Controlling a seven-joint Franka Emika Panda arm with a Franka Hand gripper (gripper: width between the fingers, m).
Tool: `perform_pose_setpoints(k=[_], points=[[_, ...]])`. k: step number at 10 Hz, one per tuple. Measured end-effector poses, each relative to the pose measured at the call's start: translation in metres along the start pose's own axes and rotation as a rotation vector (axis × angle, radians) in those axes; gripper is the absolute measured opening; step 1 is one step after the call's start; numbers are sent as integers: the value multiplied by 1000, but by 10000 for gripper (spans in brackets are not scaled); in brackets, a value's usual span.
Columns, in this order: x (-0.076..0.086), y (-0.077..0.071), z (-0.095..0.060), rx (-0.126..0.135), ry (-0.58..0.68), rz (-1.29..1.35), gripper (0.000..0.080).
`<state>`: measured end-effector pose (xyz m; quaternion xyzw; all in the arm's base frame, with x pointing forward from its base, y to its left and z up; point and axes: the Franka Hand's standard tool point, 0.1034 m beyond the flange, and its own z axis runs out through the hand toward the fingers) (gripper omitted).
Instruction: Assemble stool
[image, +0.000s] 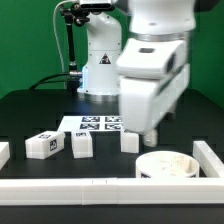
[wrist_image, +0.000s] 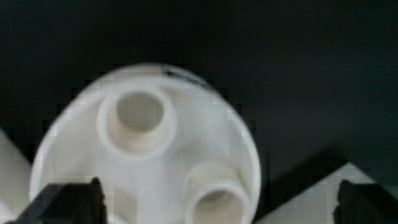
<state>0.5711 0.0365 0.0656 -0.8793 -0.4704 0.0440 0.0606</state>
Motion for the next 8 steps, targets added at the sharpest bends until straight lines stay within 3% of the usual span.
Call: perform_pose_setpoints(k=[1, 6, 8], points=[[-15, -9, 6, 10, -13, 22, 649], [-13, -8, 8, 9, -9, 89, 649], [-28, -8, 21, -1, -4, 350, 649]])
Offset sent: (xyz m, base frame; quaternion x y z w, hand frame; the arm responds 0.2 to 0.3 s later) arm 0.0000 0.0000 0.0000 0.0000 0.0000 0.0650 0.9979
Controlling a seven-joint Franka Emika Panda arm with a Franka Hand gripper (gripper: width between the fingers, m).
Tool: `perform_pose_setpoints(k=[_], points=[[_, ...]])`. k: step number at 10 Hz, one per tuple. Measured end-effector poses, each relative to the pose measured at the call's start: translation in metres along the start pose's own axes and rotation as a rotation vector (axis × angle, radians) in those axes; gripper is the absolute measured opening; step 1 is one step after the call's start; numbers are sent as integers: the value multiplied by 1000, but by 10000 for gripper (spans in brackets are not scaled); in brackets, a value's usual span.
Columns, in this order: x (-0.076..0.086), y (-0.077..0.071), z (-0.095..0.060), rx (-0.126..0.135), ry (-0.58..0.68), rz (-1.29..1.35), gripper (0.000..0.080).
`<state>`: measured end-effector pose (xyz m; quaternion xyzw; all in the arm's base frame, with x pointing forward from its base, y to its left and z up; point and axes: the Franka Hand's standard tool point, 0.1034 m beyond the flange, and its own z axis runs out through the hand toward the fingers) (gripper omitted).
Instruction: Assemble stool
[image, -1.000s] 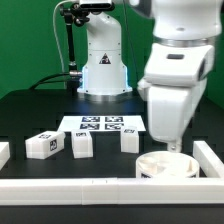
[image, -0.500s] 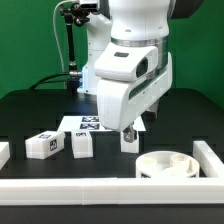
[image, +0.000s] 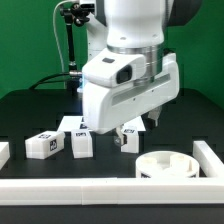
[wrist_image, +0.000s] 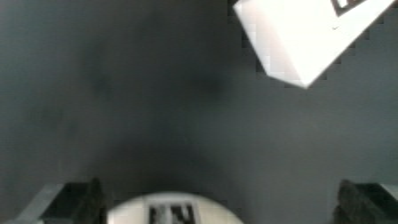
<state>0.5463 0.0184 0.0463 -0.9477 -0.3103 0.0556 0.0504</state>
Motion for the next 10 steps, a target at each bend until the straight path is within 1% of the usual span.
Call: perform_pose_setpoints(k=[1, 2, 3, 7, 9, 10], points=[[-12, 3, 3, -2, 5, 105, 649], [-19, 4, 4, 2, 6, 168, 649], [-21, 5, 5, 8, 8, 220, 649], [-17, 0, 5, 23, 13, 436, 649], [-18, -5, 8, 38, -5, 684, 649], [-17, -7, 8, 36, -9, 769, 649]])
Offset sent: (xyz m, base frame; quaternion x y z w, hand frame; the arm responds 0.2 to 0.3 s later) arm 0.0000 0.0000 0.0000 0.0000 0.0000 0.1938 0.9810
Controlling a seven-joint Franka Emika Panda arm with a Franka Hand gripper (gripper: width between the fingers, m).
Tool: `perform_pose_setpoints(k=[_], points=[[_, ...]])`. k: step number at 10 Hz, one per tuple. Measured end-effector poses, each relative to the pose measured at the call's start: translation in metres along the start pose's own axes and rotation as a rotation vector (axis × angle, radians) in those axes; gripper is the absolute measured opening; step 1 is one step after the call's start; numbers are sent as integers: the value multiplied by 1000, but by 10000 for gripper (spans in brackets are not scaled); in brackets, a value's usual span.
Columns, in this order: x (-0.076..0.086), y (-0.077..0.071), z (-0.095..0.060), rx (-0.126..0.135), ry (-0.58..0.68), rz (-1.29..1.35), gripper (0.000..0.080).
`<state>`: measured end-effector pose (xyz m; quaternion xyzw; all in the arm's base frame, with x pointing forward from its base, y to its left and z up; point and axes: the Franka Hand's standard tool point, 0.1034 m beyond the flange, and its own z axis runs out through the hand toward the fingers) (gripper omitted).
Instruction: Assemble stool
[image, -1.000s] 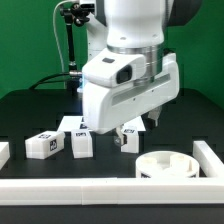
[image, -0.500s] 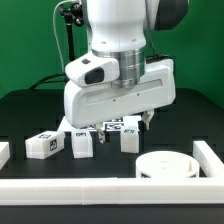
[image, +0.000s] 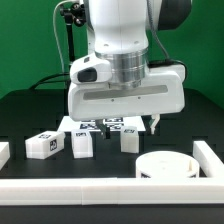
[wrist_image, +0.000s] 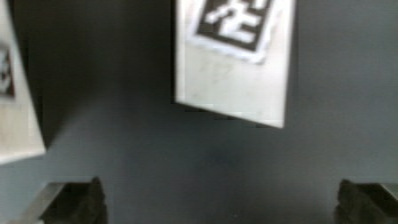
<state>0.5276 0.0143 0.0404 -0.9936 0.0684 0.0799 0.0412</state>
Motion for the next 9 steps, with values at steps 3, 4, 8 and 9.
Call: perform_pose_setpoints(k=[3, 4, 8, 9], points=[[-1, -2, 1, 5, -5, 181, 649], [-2, -3, 1, 6, -8, 180, 649], [-9, -2, 5, 11, -86, 73, 649], [-12, 0, 6, 11, -179, 79, 649]])
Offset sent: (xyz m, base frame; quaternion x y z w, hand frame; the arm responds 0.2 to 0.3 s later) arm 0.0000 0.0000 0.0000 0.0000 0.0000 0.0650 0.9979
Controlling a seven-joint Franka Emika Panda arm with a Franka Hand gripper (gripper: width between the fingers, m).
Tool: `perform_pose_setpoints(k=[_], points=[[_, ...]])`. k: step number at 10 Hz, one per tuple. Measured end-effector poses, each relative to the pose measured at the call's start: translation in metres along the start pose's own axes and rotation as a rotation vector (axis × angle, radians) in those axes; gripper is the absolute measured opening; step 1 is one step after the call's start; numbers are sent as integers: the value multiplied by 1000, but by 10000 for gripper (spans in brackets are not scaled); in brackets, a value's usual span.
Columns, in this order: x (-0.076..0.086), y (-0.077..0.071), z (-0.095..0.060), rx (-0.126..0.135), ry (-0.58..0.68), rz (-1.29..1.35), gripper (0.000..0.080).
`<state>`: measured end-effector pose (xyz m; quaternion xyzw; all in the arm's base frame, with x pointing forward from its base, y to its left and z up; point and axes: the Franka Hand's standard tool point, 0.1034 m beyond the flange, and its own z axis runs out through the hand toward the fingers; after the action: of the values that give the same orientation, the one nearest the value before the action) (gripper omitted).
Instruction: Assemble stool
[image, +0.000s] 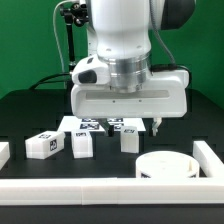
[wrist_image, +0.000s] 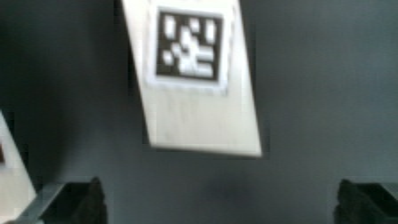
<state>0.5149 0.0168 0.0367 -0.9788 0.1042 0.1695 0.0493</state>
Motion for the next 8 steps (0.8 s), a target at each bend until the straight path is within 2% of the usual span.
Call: perform_pose_setpoints(k=[2, 4, 6, 8], points=[[4, -2, 0, -3, -93, -6, 649], [-5, 1, 5, -16, -281, 6, 649], [-3, 0, 8, -19, -387, -7, 649], [-8, 3, 18, -25, -507, -8, 649]])
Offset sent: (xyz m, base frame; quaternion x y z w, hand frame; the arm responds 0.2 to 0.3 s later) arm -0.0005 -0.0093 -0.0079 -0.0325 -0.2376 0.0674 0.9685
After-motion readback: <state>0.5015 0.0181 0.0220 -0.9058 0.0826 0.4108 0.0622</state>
